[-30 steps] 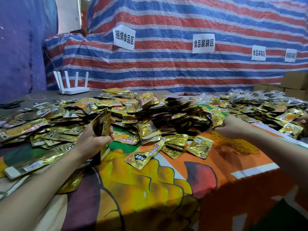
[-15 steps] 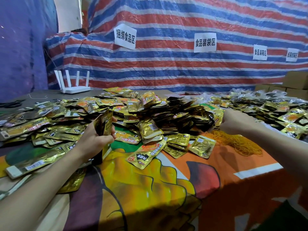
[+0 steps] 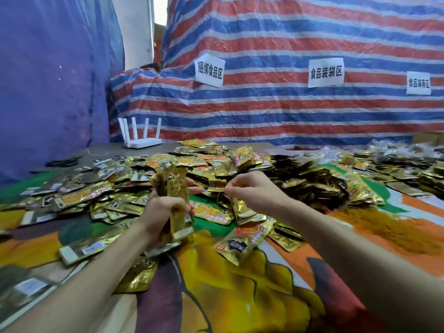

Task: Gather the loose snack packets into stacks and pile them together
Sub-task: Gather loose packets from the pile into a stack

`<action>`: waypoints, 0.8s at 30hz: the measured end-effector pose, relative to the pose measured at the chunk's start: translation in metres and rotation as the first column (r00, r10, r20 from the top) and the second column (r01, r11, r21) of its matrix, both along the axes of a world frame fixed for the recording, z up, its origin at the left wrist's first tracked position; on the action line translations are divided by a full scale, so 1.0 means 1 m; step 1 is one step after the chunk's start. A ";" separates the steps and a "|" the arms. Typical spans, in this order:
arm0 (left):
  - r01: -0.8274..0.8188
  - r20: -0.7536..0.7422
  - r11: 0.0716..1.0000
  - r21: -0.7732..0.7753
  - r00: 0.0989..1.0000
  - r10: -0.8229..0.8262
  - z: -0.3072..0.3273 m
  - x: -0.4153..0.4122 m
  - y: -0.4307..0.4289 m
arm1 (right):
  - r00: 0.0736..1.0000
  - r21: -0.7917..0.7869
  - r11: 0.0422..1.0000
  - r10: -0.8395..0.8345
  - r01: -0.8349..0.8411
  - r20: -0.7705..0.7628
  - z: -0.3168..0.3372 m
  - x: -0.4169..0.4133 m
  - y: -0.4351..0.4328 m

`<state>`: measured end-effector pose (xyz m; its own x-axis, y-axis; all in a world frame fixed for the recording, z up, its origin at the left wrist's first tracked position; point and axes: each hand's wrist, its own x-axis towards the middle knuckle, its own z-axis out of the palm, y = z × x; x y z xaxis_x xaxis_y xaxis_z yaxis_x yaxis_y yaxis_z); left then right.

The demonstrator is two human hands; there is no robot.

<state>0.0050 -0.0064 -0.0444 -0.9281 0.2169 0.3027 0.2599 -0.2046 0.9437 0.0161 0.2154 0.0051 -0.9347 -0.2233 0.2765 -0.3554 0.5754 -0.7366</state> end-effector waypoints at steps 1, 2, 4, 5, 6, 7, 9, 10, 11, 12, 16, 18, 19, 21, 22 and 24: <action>0.009 0.036 1.000 0.018 0.999 -0.009 0.000 0.000 -0.001 | 1.000 -0.034 0.999 0.015 -0.015 0.001 -0.004 -0.008 -0.015; 0.003 0.074 0.999 0.035 0.997 -0.006 0.000 0.000 -0.002 | 1.000 -0.060 0.998 0.023 -0.023 0.004 -0.008 -0.016 -0.029; -0.023 0.124 0.998 0.051 0.992 0.017 0.001 0.000 -0.002 | 1.000 -0.063 0.998 0.005 -0.006 -0.016 -0.015 -0.030 -0.047; -0.039 0.139 0.998 0.054 0.990 0.031 0.002 -0.001 -0.003 | 0.999 -0.045 0.999 -0.026 0.024 -0.047 -0.019 -0.036 -0.052; -0.053 0.157 0.996 0.070 0.987 0.042 0.002 -0.003 -0.004 | 0.994 -0.026 0.998 -0.061 0.059 -0.086 -0.022 -0.042 -0.055; -0.058 0.182 0.993 0.101 0.982 0.039 0.004 -0.004 -0.004 | 0.989 -0.023 0.996 -0.092 0.090 -0.120 -0.026 -0.046 -0.056; -0.023 0.234 0.983 0.179 0.972 -0.020 0.006 -0.006 -0.007 | 0.985 -0.061 0.991 -0.124 0.118 -0.117 -0.033 -0.052 -0.053; 0.010 0.251 0.976 0.218 0.966 -0.066 0.007 -0.006 -0.009 | 0.992 -0.087 0.991 -0.108 0.102 -0.068 -0.036 -0.054 -0.051; 0.051 0.260 0.964 0.259 0.958 -0.120 0.008 -0.006 -0.010 | 0.998 -0.126 0.990 -0.060 0.060 0.005 -0.038 -0.055 -0.047; 0.092 0.262 0.948 0.305 0.949 -0.176 0.008 -0.005 -0.011 | 0.996 -0.208 0.978 0.025 -0.006 0.090 -0.037 -0.054 -0.043; 0.166 0.236 0.886 0.433 0.928 -0.289 0.010 -0.005 -0.012 | 0.847 -0.744 0.637 0.494 -0.200 0.195 -0.024 -0.042 -0.025; 0.189 0.229 0.870 0.455 0.920 -0.320 0.010 -0.005 -0.013 | 0.815 -0.856 0.475 0.567 -0.203 0.121 -0.018 -0.038 -0.020; 0.204 0.227 0.869 0.452 0.915 -0.333 0.010 -0.004 -0.012 | 0.800 -0.887 0.412 0.593 -0.207 0.088 -0.016 -0.036 -0.019; 0.232 0.225 0.867 0.440 0.907 -0.356 0.010 -0.003 -0.011 | 0.764 -0.927 0.313 0.644 -0.208 0.046 -0.014 -0.031 -0.020; 0.244 0.222 0.866 0.437 0.903 -0.367 0.009 -0.002 -0.011 | 0.753 -0.937 0.280 0.658 -0.209 0.028 -0.013 -0.029 -0.022; 0.257 0.217 0.860 0.441 0.899 -0.380 0.008 -0.002 -0.010 | 0.754 -0.957 0.223 0.656 -0.184 0.008 -0.013 -0.028 -0.026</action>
<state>0.0029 -0.0162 -0.0368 -0.8861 0.4358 0.1578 -0.1527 -0.5960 0.7883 -0.0122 0.1892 -0.0078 -0.8383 -0.4639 0.2864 0.0901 -0.6359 -0.7665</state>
